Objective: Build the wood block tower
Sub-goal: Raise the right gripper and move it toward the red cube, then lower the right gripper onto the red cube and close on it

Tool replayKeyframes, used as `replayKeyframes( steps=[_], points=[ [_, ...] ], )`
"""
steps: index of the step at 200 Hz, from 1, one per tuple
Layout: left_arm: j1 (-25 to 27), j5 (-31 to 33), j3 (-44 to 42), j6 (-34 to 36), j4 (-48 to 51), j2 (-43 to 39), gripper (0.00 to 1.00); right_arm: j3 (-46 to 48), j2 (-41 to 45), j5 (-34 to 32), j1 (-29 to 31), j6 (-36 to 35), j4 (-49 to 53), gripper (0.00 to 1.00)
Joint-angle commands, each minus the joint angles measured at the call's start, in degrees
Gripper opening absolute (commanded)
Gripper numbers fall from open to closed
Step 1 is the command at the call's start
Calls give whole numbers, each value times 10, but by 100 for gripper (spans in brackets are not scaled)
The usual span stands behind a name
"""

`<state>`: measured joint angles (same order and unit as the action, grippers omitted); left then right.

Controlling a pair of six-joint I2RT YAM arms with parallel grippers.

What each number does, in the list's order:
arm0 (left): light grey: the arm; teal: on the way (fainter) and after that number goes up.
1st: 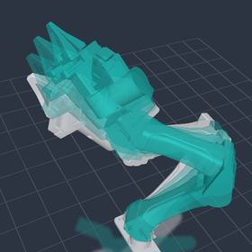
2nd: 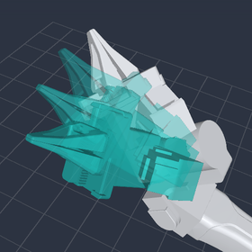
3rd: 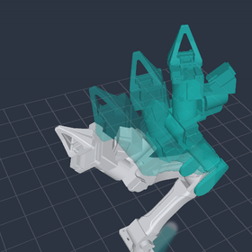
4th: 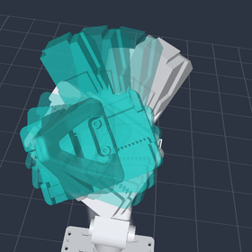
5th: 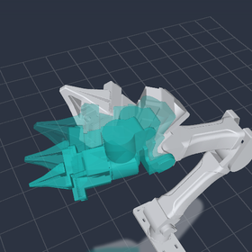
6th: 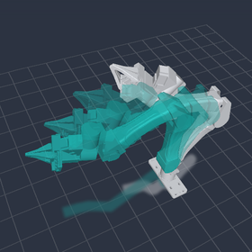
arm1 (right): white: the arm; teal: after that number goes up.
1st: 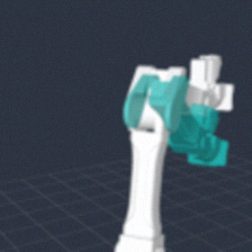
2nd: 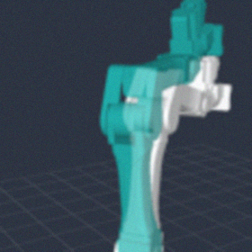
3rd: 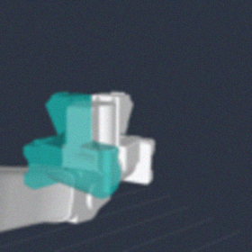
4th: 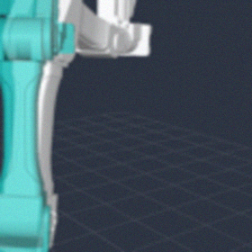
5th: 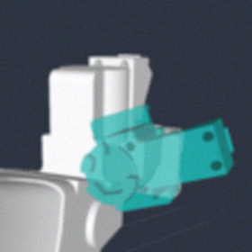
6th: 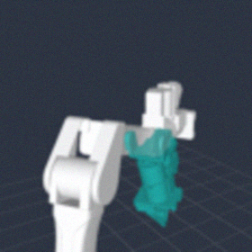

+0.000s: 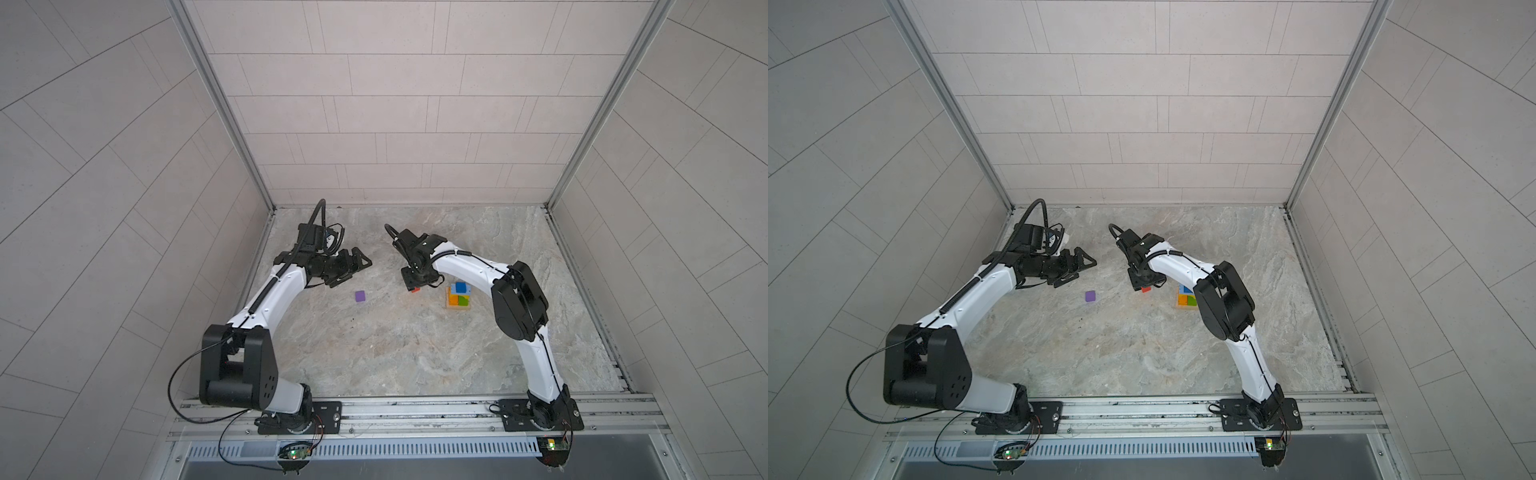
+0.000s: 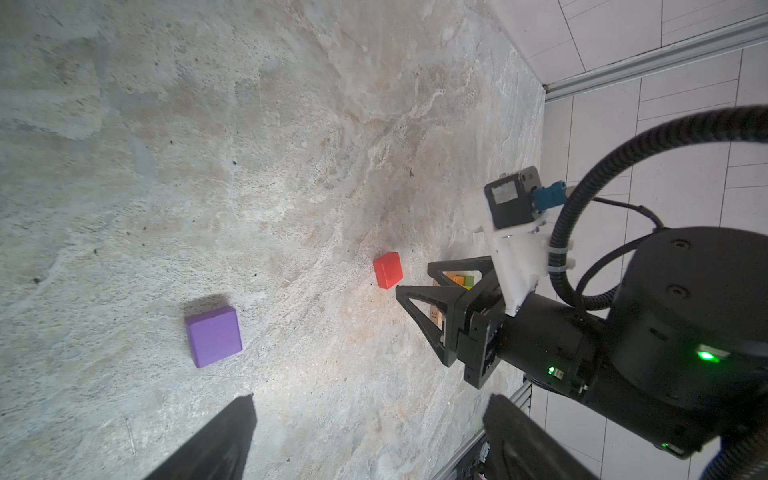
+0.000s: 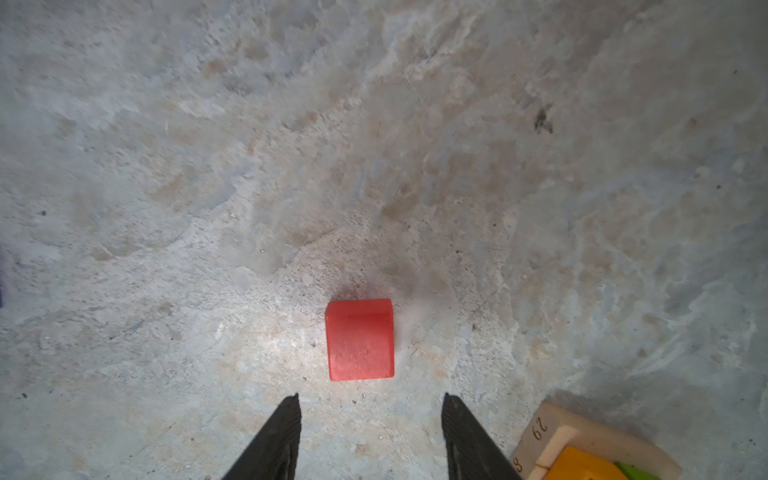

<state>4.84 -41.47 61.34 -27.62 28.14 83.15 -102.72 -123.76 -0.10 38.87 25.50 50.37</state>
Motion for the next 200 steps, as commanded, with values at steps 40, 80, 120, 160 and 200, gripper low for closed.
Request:
replayKeyframes(
  steps=[40,80,120,160,200],
  points=[
    [-4,3,1,4,3,-12,93,-14,-44,1,2,-8,-4,51],
    [-4,3,1,4,3,-10,93,-19,-60,0,2,-9,-7,49],
    [-4,3,2,5,3,-9,93,-25,-67,1,2,-9,-7,46],
    [-4,3,2,5,4,-9,93,-30,-66,-2,1,-10,-4,41],
    [-4,4,2,5,5,-11,93,-30,-58,-8,1,-8,1,31]
  ],
)
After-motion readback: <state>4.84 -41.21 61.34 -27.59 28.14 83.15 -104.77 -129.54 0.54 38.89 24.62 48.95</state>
